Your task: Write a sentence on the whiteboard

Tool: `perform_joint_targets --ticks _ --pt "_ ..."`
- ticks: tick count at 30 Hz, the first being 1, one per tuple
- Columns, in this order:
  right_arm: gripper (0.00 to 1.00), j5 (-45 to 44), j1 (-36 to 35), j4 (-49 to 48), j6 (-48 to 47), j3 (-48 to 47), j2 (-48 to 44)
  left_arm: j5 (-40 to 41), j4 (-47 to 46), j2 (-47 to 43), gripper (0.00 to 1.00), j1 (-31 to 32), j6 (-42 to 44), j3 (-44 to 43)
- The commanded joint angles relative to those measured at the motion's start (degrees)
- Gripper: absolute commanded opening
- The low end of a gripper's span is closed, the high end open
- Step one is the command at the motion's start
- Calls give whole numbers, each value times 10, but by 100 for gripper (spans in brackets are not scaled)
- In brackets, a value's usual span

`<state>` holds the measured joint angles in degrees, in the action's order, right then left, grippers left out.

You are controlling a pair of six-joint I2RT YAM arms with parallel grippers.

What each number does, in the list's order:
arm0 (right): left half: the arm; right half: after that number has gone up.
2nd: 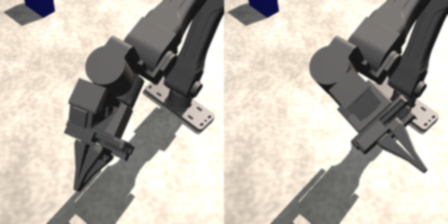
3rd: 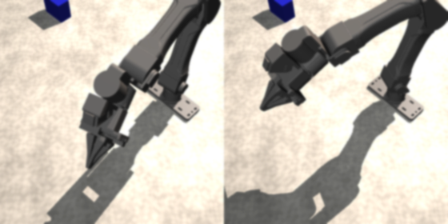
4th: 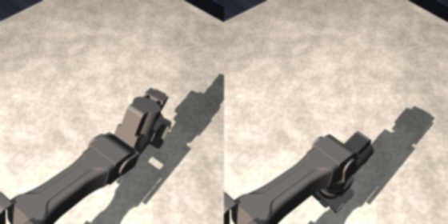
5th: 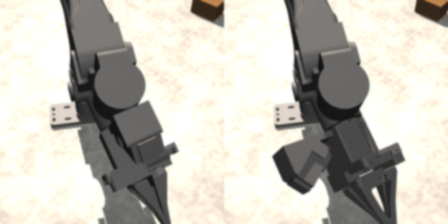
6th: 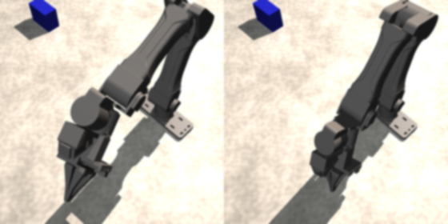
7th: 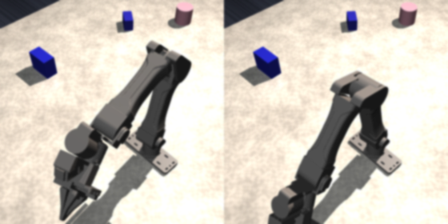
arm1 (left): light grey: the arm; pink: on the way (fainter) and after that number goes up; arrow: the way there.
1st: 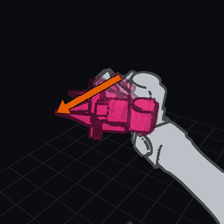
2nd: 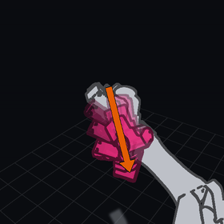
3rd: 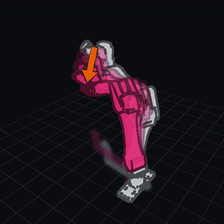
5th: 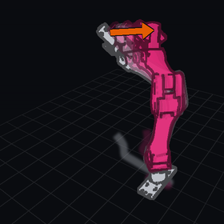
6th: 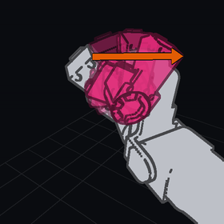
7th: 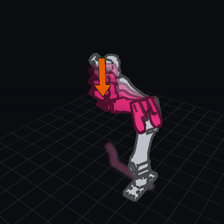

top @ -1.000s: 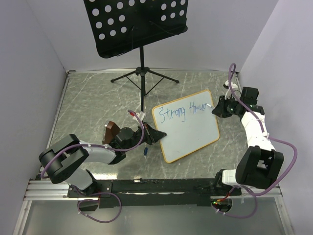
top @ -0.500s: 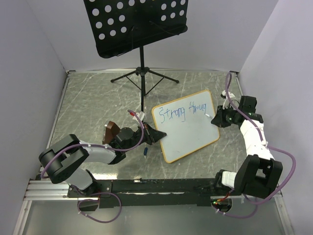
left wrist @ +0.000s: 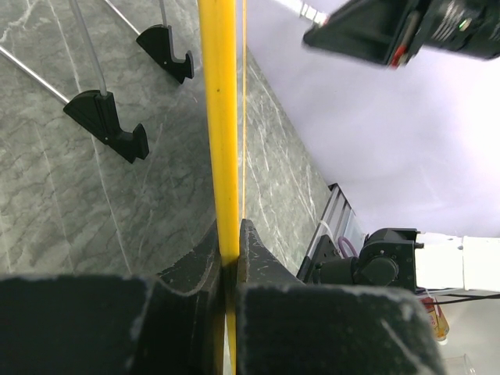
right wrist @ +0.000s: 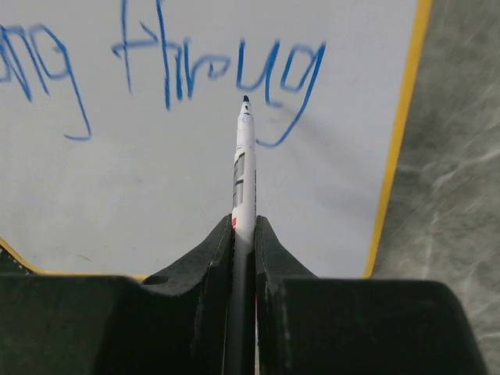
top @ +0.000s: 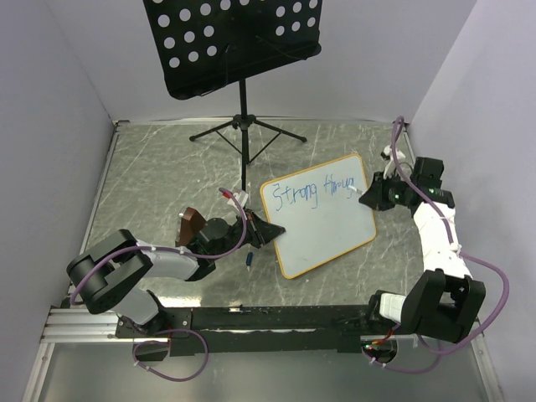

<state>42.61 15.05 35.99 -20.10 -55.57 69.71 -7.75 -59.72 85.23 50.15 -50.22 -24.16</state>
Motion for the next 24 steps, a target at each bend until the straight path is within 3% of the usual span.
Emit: perform_joint_targets --ticks 1,13,24 --pt "0 1 6 -50 33 -57 8 -24 -49 -9 1 4 25 -17" --pt "0 -39 9 -100 73 -87 82 -30 -58 -6 1 3 26 -16" --pt "0 -36 9 -104 74 -75 93 -32 -62 -1 1 4 26 -17"
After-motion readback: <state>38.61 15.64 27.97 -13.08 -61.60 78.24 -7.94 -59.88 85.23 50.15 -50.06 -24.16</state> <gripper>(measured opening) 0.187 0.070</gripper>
